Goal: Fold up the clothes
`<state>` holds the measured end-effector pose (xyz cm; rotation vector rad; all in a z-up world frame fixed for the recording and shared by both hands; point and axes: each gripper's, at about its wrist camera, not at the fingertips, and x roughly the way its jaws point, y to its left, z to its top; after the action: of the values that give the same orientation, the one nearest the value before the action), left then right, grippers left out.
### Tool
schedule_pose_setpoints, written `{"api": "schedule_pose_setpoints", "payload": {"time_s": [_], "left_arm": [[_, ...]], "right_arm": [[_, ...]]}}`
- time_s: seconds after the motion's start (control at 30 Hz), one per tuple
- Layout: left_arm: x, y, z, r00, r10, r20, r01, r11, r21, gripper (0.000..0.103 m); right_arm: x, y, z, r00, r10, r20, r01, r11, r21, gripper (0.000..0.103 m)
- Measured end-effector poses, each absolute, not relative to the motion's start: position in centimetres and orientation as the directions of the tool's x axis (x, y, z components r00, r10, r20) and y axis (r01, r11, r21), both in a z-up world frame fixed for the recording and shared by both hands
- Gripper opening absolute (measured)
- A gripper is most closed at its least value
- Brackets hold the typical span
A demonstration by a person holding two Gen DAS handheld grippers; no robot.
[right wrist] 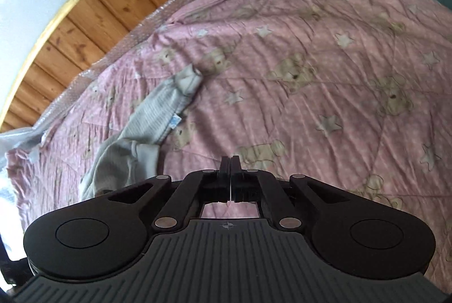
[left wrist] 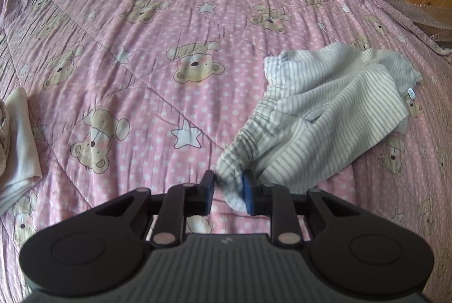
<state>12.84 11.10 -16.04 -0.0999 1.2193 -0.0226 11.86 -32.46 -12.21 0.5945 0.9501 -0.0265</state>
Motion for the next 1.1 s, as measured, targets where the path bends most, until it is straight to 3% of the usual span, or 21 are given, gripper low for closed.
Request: {"api": "schedule_pose_setpoints", "payload": {"time_s": [0.07, 0.17, 0.2, 0.43, 0.6, 1.03, 1.1], "left_arm": [[13.3, 10.9, -16.1, 0.336, -0.064, -0.940, -0.027, 0.997, -0.078, 0.021], [13.8, 10.6, -15.8, 0.345, -0.055, -0.937, -0.012, 0.998, -0.063, 0.016], [13.8, 10.5, -15.5, 0.348, -0.056, -0.936, -0.007, 0.998, -0.062, 0.015], [12.0, 10.7, -13.8, 0.381, -0.096, -0.920, 0.037, 0.995, -0.088, 0.014], [11.2, 10.8, -13.8, 0.396, -0.100, -0.913, 0.043, 0.995, -0.090, 0.014], [11.3, 10.2, -14.3, 0.400, -0.074, -0.913, -0.067, 0.992, -0.110, 0.014], [11.2, 10.0, -14.2, 0.402, -0.071, -0.913, -0.082, 0.990, -0.113, 0.014]], "right_arm": [[10.9, -34.1, -12.0, 0.582, 0.204, -0.787, 0.308, 0.841, 0.445, 0.013], [9.9, -32.8, -11.9, 0.602, 0.205, -0.772, 0.308, 0.832, 0.461, 0.057], [9.6, -32.4, -12.1, 0.598, 0.204, -0.775, 0.314, 0.830, 0.461, 0.059], [9.0, -30.3, -12.9, 0.556, 0.200, -0.807, 0.337, 0.833, 0.438, 0.060], [9.2, -29.8, -12.0, 0.608, 0.200, -0.768, 0.315, 0.827, 0.465, 0.074], [16.9, -24.2, -18.0, 0.604, 0.288, -0.743, 0.131, 0.884, 0.449, 0.073], [18.3, -23.1, -18.8, 0.599, 0.309, -0.738, 0.068, 0.900, 0.431, 0.065]]}}
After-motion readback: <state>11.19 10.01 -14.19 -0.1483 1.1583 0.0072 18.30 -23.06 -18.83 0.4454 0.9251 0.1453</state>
